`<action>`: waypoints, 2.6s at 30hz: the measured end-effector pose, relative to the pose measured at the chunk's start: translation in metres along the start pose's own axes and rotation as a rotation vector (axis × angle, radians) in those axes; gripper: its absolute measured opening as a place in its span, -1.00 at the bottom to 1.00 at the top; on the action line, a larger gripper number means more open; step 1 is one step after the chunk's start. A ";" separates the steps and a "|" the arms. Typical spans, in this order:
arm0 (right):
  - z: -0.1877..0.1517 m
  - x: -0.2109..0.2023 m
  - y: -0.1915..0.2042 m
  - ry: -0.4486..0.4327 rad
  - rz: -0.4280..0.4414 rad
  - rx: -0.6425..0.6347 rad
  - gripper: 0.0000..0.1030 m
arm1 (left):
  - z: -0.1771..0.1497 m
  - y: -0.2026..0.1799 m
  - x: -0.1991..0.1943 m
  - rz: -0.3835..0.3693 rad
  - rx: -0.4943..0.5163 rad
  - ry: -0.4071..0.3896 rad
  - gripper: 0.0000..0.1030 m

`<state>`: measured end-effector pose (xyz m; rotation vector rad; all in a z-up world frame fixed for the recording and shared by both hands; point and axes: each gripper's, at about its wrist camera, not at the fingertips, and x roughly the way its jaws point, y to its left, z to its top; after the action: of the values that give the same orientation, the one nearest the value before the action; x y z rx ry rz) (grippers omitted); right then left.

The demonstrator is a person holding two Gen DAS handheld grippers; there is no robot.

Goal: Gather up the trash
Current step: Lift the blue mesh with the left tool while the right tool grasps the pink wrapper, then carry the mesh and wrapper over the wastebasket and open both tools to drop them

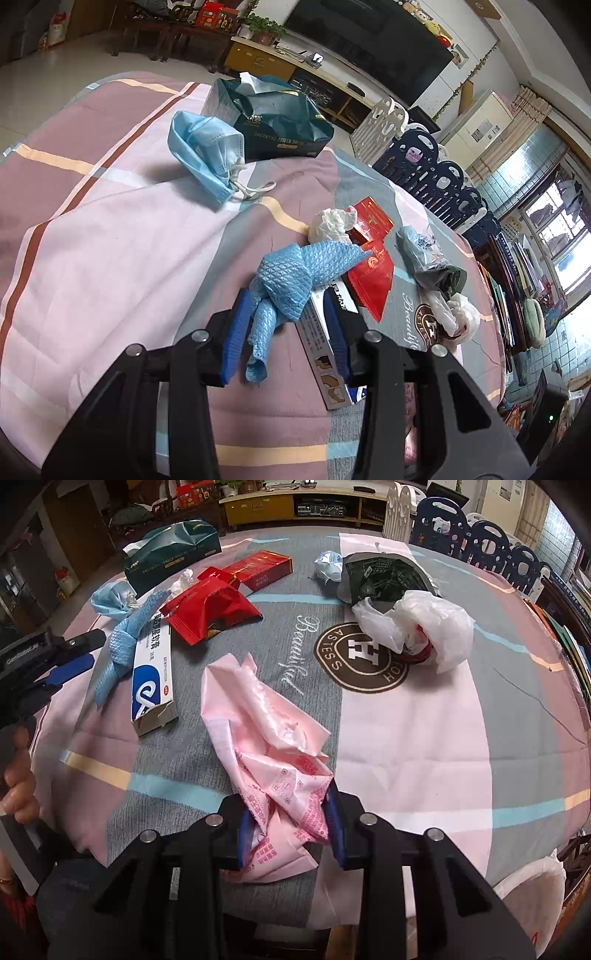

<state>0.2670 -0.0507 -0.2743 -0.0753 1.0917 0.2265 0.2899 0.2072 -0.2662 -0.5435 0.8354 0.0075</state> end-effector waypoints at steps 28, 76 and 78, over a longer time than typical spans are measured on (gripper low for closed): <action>-0.010 -0.069 -0.015 -0.109 0.056 0.099 -0.34 | -0.004 -0.039 -0.081 -0.070 0.142 -0.235 -0.88; -0.181 -0.185 -0.252 -0.139 0.051 0.627 0.52 | -0.249 -0.261 -0.084 -0.455 0.637 0.352 0.38; -0.176 -0.179 -0.242 -0.131 0.049 0.602 0.52 | -0.236 -0.250 -0.084 -0.390 0.600 0.305 0.39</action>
<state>0.0875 -0.3430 -0.2089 0.4981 0.9936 -0.0595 0.1214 -0.1004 -0.2216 -0.1288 0.9610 -0.6781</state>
